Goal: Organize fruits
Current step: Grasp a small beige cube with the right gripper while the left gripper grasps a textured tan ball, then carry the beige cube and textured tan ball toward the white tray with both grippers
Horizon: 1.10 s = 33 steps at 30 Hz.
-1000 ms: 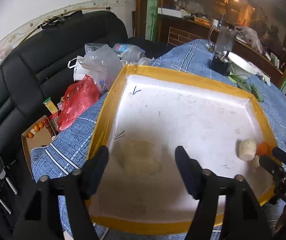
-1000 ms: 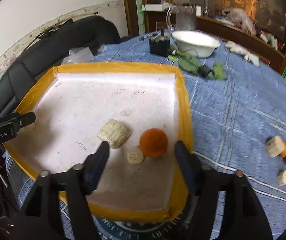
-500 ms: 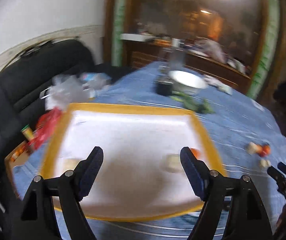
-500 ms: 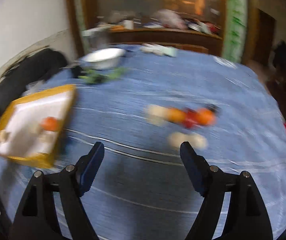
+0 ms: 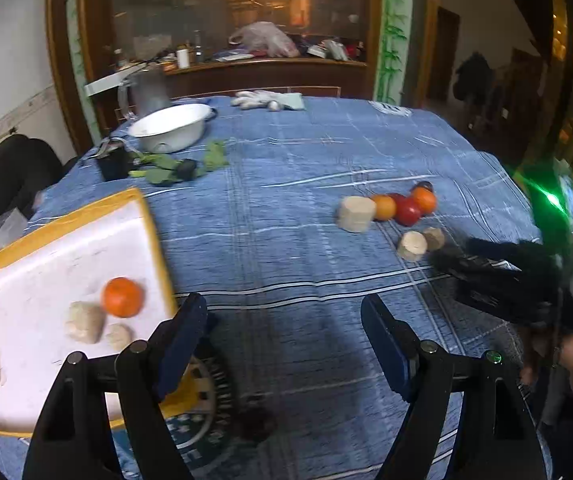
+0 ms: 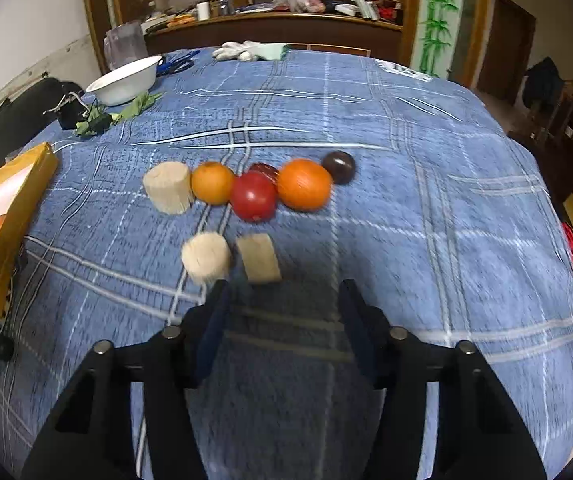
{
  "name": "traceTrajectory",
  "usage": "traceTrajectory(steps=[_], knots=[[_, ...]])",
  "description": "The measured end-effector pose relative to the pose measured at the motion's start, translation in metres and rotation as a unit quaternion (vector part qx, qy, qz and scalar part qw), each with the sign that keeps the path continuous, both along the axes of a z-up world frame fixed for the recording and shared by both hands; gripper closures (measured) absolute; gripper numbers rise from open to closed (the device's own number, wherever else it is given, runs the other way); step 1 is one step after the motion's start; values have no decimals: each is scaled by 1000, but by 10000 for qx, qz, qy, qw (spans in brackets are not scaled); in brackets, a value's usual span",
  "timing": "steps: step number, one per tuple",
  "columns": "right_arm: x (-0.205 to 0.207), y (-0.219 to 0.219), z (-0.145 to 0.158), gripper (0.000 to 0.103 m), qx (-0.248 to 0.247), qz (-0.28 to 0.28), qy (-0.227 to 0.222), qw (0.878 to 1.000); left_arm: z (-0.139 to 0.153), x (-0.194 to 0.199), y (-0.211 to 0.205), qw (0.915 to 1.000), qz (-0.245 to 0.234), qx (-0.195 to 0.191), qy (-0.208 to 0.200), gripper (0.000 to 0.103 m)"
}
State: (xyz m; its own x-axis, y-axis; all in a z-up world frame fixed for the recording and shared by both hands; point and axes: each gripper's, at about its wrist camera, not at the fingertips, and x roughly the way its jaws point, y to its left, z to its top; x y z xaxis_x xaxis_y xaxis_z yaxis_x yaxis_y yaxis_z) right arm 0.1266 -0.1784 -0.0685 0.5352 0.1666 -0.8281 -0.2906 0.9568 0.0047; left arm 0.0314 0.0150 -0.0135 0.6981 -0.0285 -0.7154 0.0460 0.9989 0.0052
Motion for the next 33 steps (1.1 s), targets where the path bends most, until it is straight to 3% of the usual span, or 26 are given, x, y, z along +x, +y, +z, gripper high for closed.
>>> traceTrajectory(steps=[2, 4, 8, 18, 19, 21, 23, 25, 33], knots=[[6, 3, -1, 58, -4, 47, -38, 10000, -3, 5, -5, 10000, -16, -4, 17, 24], [12, 5, -1, 84, -37, 90, -44, 9999, -7, 11, -11, 10000, -34, -30, 45, 24], [11, -8, 0, 84, 112, 22, -10, 9999, -14, 26, -32, 9998, -182, -12, 35, 24], [-6, -74, 16, 84, 704, -781, -266, 9941, -37, 79, -105, 9976, -669, -17, 180, 26], [-6, -74, 16, 84, 734, -766, -274, 9940, -40, 84, -108, 9976, -667, 3, 209, 29], [-5, -72, 13, 84, 738, -710, -248, 9944, -47, 90, -108, 9977, -575, 134, 335, 47], [-4, -72, 10, 84, 698, -702, -215, 9949, -49, 93, -104, 9976, -539, 41, 434, 77], [-4, -72, 10, 84, 697, -713, -217, 9948, -48, 90, -104, 9976, -511, 200, 413, 76], [-20, -61, 18, 84, 542, -676, -302, 9958, -35, 55, -90, 9986, -329, 228, 337, 77]])
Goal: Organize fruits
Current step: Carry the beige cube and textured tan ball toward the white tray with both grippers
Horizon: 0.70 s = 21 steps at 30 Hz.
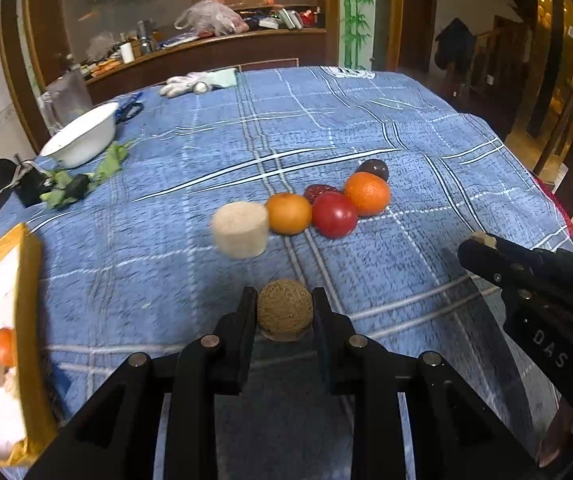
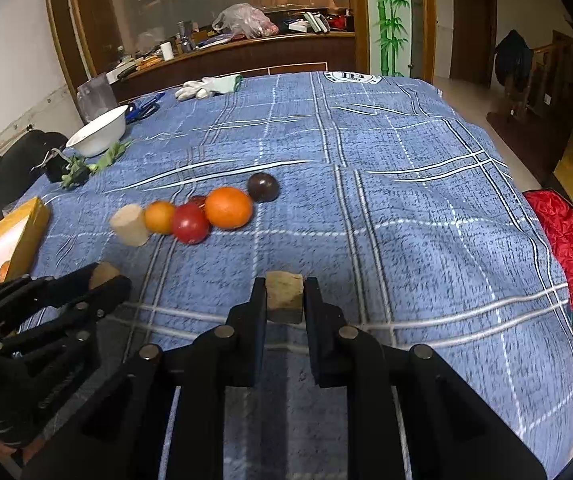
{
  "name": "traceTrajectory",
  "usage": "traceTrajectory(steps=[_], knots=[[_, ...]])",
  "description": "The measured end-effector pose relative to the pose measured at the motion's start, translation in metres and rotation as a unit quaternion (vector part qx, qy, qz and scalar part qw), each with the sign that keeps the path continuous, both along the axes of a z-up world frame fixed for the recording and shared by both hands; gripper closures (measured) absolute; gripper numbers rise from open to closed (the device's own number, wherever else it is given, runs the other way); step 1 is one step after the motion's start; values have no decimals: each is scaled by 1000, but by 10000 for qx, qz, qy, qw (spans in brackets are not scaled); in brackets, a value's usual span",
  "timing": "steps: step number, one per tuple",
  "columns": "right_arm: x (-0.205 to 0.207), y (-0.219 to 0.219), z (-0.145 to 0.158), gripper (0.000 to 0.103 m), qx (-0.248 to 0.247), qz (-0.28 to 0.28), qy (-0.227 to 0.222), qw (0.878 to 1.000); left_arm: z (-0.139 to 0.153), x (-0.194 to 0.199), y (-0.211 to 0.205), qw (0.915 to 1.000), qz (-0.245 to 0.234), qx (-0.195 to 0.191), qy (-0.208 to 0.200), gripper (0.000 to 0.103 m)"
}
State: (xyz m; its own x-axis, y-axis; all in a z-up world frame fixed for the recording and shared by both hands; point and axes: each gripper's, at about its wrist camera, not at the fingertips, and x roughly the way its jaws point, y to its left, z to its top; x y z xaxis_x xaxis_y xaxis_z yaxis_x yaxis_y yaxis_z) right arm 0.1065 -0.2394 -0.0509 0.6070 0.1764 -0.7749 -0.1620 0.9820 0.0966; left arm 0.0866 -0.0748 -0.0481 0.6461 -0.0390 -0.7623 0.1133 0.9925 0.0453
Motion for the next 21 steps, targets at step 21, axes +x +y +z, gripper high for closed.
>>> traceTrajectory(steps=[21], knots=[[-75, 47, 16, 84, -55, 19, -144, 9999, 22, -60, 54, 9988, 306, -272, -257, 77]])
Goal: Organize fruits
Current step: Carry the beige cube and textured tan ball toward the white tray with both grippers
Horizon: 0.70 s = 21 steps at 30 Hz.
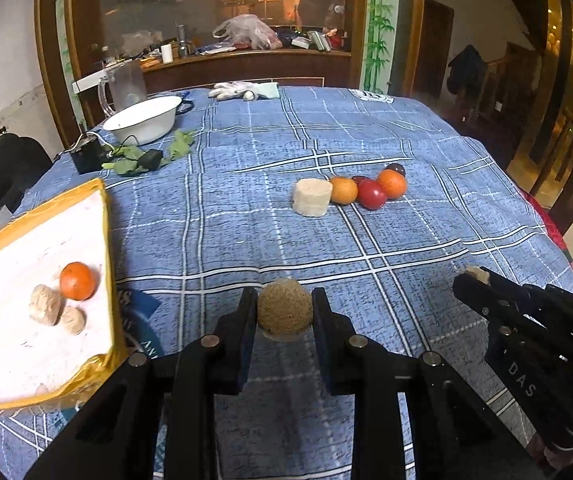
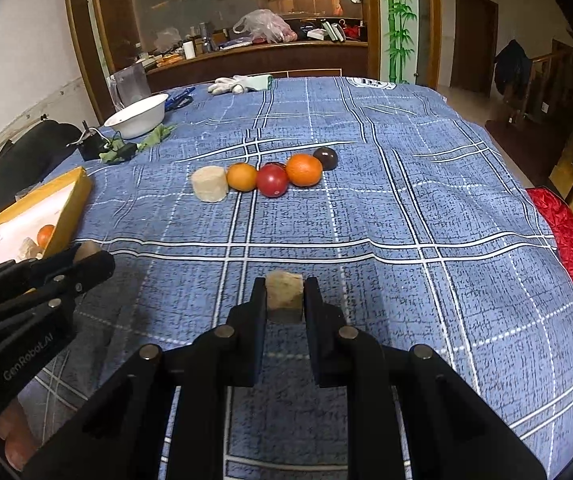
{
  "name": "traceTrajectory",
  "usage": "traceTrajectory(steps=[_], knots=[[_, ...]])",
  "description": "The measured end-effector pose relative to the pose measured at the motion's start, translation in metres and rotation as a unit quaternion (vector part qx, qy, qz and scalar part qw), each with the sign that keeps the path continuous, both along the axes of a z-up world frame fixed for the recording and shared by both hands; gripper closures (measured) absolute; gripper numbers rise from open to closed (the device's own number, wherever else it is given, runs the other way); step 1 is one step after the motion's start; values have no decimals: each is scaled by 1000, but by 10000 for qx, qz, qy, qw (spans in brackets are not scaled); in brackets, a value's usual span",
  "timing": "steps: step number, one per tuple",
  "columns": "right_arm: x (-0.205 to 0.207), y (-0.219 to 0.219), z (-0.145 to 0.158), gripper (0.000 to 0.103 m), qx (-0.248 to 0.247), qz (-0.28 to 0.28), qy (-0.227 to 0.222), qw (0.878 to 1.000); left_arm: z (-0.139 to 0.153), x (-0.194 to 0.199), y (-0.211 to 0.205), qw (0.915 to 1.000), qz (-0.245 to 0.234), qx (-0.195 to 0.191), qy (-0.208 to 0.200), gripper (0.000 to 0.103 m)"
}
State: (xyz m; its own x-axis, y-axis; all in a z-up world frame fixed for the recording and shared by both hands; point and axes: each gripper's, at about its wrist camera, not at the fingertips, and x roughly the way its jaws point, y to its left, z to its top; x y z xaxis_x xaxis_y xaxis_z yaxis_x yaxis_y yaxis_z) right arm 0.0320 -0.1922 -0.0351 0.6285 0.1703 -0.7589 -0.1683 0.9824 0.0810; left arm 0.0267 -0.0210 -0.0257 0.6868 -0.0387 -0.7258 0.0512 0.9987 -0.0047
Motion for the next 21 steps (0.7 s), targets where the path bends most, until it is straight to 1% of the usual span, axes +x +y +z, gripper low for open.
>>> traceTrajectory(steps=[21], knots=[[-19, 12, 21, 84, 59, 133, -251, 9996, 8, -16, 8, 9999, 101, -17, -120, 77]])
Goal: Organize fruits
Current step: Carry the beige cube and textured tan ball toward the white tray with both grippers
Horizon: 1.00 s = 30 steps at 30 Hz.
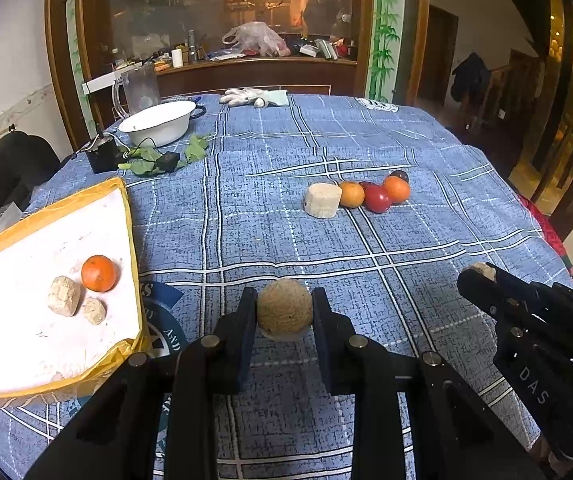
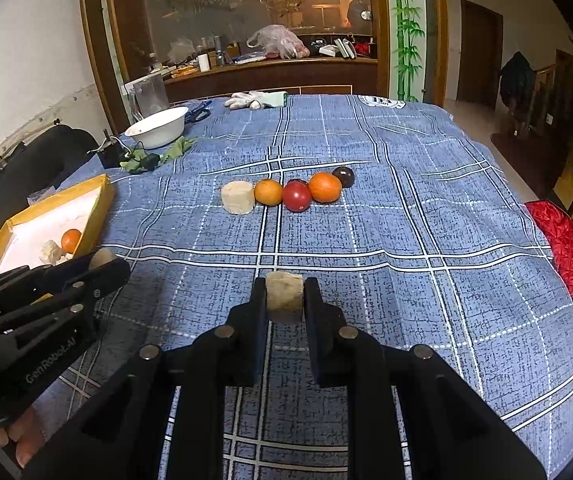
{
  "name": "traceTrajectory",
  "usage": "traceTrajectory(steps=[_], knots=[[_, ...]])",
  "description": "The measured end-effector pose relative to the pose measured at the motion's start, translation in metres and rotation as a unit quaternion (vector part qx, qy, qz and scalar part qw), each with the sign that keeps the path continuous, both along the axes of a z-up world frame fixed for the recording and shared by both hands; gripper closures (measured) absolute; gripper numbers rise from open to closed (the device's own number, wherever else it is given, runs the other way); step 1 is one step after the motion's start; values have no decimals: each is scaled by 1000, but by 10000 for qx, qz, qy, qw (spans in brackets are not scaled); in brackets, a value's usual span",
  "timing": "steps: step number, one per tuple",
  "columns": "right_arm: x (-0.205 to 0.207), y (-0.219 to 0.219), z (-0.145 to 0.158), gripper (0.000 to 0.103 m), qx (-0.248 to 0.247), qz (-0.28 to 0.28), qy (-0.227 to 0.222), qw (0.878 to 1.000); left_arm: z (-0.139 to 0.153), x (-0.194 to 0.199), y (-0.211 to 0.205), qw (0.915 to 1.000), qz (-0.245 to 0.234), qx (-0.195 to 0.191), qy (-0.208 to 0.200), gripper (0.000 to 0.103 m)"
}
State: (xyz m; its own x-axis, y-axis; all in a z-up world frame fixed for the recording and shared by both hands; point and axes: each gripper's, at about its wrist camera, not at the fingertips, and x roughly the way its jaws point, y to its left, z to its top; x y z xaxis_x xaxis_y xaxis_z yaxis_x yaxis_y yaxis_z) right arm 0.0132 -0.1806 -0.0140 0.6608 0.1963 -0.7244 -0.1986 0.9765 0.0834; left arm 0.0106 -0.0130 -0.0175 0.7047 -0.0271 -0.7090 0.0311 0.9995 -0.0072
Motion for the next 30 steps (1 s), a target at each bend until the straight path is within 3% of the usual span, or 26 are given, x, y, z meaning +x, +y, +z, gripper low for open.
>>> traceTrajectory(steps=[18, 30], knots=[[-1, 8, 6, 84, 49, 154, -79, 9998, 8, -10, 30, 9994, 341, 1, -52, 77], [0, 51, 18, 84, 108, 658, -205, 9976, 19, -25, 80, 9961, 875, 55, -136, 77]])
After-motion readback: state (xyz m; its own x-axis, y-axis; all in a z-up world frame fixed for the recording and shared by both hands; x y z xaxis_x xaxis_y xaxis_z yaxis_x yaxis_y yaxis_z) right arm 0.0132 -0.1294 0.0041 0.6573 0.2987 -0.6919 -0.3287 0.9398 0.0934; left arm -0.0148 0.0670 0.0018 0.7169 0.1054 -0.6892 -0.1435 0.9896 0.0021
